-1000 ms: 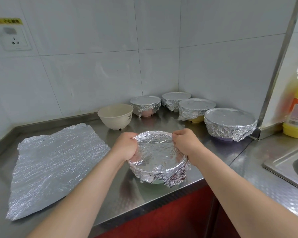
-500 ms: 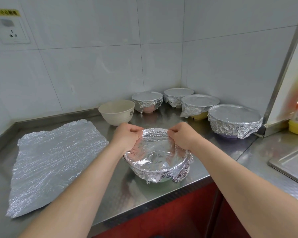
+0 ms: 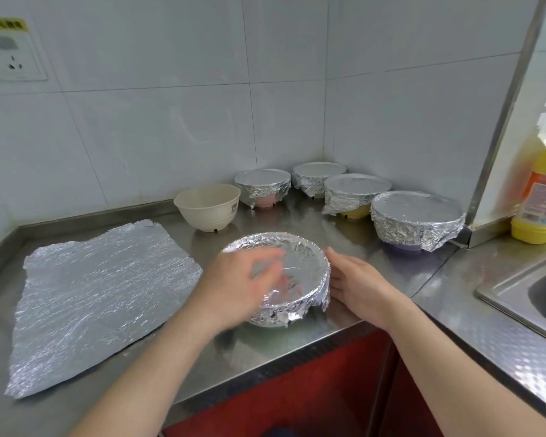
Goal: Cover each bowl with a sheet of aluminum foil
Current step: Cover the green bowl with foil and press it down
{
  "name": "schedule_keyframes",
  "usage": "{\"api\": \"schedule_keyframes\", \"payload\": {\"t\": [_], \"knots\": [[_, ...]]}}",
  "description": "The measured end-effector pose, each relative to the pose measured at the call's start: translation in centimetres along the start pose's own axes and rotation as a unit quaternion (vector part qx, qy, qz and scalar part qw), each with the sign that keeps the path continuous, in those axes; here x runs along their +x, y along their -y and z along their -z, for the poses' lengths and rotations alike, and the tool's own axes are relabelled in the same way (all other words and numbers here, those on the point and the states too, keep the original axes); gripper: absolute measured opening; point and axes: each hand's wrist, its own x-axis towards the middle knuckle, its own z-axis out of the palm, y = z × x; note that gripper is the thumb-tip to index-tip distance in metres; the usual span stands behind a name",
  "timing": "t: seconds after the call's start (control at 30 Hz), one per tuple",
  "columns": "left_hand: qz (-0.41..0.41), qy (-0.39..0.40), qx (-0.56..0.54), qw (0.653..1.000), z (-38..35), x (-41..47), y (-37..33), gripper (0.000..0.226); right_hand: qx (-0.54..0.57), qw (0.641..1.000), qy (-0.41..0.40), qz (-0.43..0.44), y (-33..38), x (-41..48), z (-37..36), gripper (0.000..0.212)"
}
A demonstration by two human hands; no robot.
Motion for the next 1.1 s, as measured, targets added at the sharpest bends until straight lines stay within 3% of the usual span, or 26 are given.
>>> {"api": "schedule_keyframes", "payload": {"t": [0.07, 0.13, 0.27, 0.33, 0.43, 0.5, 0.6, 0.67, 0.83, 1.03, 1.1], "knots": [[-0.082, 0.049, 0.122, 0.988, -1.2, -1.4, -1.2, 0.05, 0.014, 1.0, -0.005, 0.01, -0.3, -0.4, -0.5, 0.041], [-0.118, 0.033, 0.22, 0.968, -2.0, -1.8, -1.2, 0.057, 0.034, 0.999, -0.005, 0.013, -0.4, -0.8, -1.3, 0.044], [-0.15, 0.017, 0.23, 0.961, -2.8, -1.7, -0.6, 0.049, 0.086, 0.996, -0.023, 0.023, -0.7, -1.3, -2.7, 0.045], [-0.149, 0.026, 0.218, 0.964, -3.0, -1.5, -0.6, 0.056, 0.082, 0.995, -0.048, 0.03, -0.7, -1.3, -3.1, 0.043], [-0.114, 0.048, 0.119, 0.985, -2.0, -0.8, -0.7, 0.063, 0.044, 0.995, -0.079, 0.028, -0.5, -1.2, -3.2, 0.044], [-0.075, 0.026, 0.065, 0.995, -0.8, 0.8, 0.0, 0.053, 0.048, 0.994, -0.096, 0.009, 0.1, -0.8, -3.0, 0.046], [0.067, 0.037, 0.025, 0.997, 0.7, 4.0, 2.1, 0.025, 0.075, 0.992, -0.093, -0.034, 1.0, 0.0, -2.8, 0.051], [0.135, 0.063, -0.028, 0.988, 0.8, 5.0, 3.1, 0.024, 0.078, 0.993, -0.068, -0.064, 1.2, 0.3, -3.2, 0.05], [0.154, 0.039, -0.123, 0.98, -0.2, 5.4, 3.5, 0.025, 0.026, 0.992, -0.099, -0.067, 1.8, 0.4, -4.0, 0.038], [0.151, 0.009, -0.116, 0.982, -0.9, 5.3, 3.6, 0.027, -0.093, 0.986, -0.134, -0.048, 1.4, 2.2, -3.1, 0.072], [0.155, 0.001, -0.121, 0.98, -1.1, 5.5, 3.8, 0.027, -0.13, 0.981, -0.136, -0.04, 0.7, 3.3, -2.2, 0.069]]}}
